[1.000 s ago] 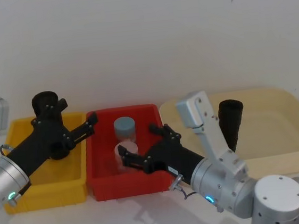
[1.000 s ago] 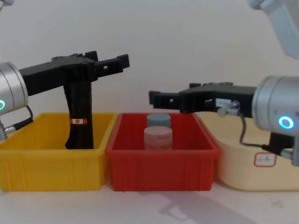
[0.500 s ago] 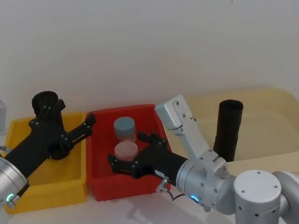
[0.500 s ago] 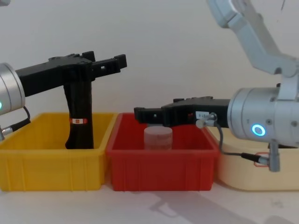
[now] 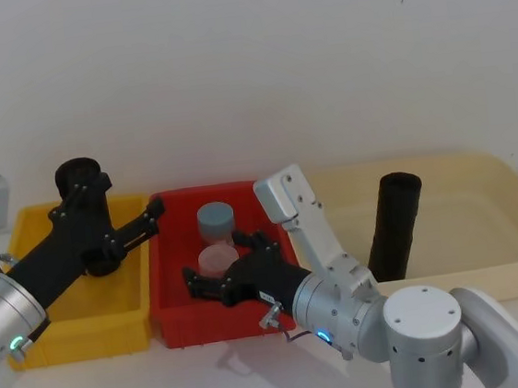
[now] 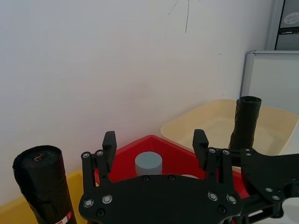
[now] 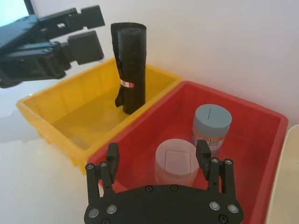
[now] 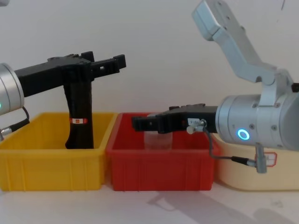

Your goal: Pick up the garbage bag with the one hand and transfer it to the other hand.

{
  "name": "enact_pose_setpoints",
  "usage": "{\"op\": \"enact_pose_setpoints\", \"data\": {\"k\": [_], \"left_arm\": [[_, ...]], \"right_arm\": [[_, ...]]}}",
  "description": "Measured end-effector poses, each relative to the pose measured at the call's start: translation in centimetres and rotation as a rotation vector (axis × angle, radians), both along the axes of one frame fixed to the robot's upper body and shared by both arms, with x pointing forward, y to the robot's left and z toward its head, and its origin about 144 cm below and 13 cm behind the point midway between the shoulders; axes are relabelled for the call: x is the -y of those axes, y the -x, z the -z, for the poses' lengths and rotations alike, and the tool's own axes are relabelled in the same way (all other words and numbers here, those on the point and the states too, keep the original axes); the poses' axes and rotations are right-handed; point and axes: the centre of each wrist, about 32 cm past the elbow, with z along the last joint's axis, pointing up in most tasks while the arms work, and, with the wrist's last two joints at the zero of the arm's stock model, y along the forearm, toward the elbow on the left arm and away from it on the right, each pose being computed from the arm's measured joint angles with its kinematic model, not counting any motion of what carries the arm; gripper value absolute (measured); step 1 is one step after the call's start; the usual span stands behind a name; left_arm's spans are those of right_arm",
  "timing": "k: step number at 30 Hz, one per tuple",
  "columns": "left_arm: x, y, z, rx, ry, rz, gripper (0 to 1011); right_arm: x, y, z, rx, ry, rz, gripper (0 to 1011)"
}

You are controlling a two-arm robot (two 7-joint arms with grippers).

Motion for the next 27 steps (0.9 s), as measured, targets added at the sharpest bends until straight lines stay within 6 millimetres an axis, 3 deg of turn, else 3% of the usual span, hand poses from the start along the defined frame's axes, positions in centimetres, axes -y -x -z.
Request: {"op": "enact_pose_setpoints", "data": {"k": [27], "left_arm": [[0.0,0.0,0.0,-0.001,0.0,-0.001,1001]], "right_arm": [[-0.4,-2.0,1.1,0.008,0.039,0.019,1000]]}}
